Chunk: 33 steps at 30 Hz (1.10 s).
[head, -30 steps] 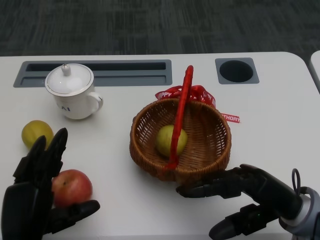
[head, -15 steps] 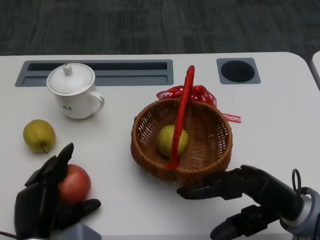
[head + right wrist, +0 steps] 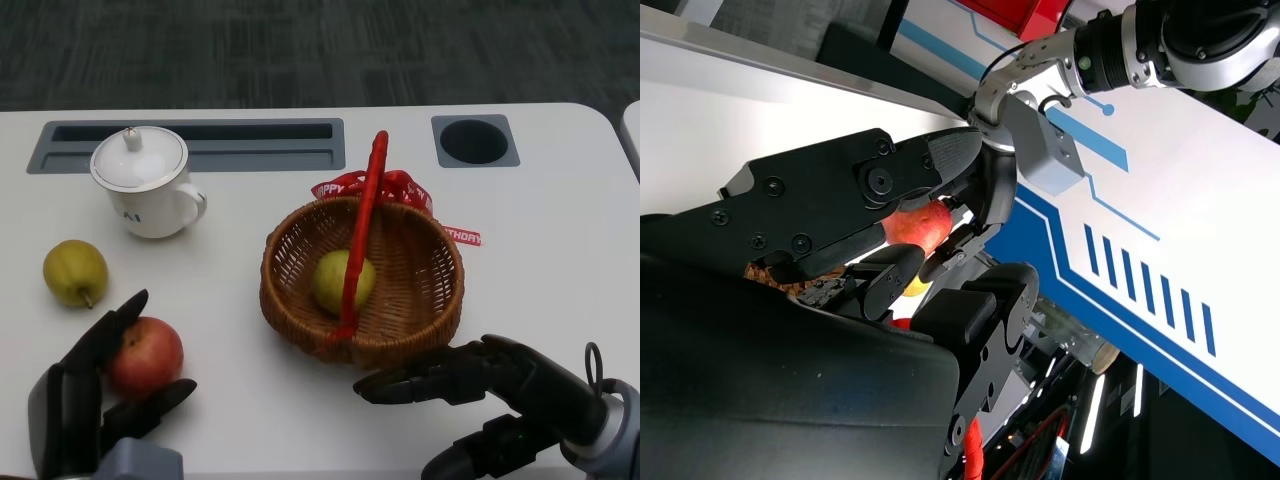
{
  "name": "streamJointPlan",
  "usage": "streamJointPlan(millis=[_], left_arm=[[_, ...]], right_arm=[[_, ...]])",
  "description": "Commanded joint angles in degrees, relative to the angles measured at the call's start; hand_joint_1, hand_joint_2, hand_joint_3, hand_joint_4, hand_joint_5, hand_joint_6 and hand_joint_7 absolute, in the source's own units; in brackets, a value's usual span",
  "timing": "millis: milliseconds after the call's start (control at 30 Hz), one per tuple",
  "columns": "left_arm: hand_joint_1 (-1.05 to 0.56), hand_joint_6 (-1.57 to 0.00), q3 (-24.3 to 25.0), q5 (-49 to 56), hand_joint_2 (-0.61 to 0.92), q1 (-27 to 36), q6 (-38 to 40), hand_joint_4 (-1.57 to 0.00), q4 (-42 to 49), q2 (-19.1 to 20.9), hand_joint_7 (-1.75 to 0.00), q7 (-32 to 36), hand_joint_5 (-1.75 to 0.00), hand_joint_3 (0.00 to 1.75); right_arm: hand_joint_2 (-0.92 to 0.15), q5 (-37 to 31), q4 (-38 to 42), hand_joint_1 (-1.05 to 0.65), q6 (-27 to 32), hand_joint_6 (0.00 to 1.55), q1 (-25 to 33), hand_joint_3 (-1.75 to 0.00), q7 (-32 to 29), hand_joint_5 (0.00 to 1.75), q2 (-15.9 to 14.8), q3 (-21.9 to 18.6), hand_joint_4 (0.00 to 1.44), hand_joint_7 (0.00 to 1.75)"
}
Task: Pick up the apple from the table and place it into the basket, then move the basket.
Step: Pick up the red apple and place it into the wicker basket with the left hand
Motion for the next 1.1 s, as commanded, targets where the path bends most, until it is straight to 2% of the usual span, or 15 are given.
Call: streamJointPlan(millis=[33,267,533,833,967,1100], left_arm=[[-0.19,-1.06,0.64,-0.70,0.85,1.57,-3.76,-1.21,-3.22,0.04,-0.04,2.41,-0.05,0.01],[-0.17,-1.07,1.34,1.56,0.84,3.21,-4.98,-1.22,-9.31,0.24,-0.02,6.01,-0.04,0.00],[-0.19,-1.06,1.83,1.56,0.84,5.18,-4.70,-1.23,-16.47,0.72,-0.01,3.73,-0.03,0.00],[-0.20,-1.08,1.47,-9.89,0.84,7.63,-1.29,-1.24,-35.92,-0.11,-0.01,-13.50,-0.03,0.00],[-0.20,-1.07,1.54,-12.33,0.83,5.97,4.52,-1.27,-42.63,-0.52,0.00,-19.97,-0.04,0.00],[-0.21,-1.06,1.22,-14.71,0.84,2.17,8.31,-1.27,-43.95,-0.94,0.00,-25.72,-0.02,0.01]], right_arm=[[-0.89,0.70,-0.36,-0.40,0.23,0.68,-0.11,-0.01,0.01,0.00,-0.29,-0.32,0.76,0.00],[-0.91,0.69,0.20,-0.41,-0.09,0.69,-0.25,-0.01,0.43,0.01,0.04,-0.26,0.78,0.01],[-0.92,0.77,0.34,-0.40,0.44,0.70,0.00,-0.01,0.86,0.01,0.09,-0.32,0.79,0.00],[-0.92,0.58,0.10,-0.40,0.34,0.70,0.44,-0.01,0.97,0.00,0.29,-0.17,0.80,0.00],[-0.92,0.69,-0.10,-0.40,0.52,0.70,0.71,-0.01,1.06,0.00,0.62,0.03,0.80,0.00],[-0.92,0.65,-0.22,-0.39,0.59,0.70,1.03,-0.01,0.99,0.00,0.85,0.02,0.80,0.00]])
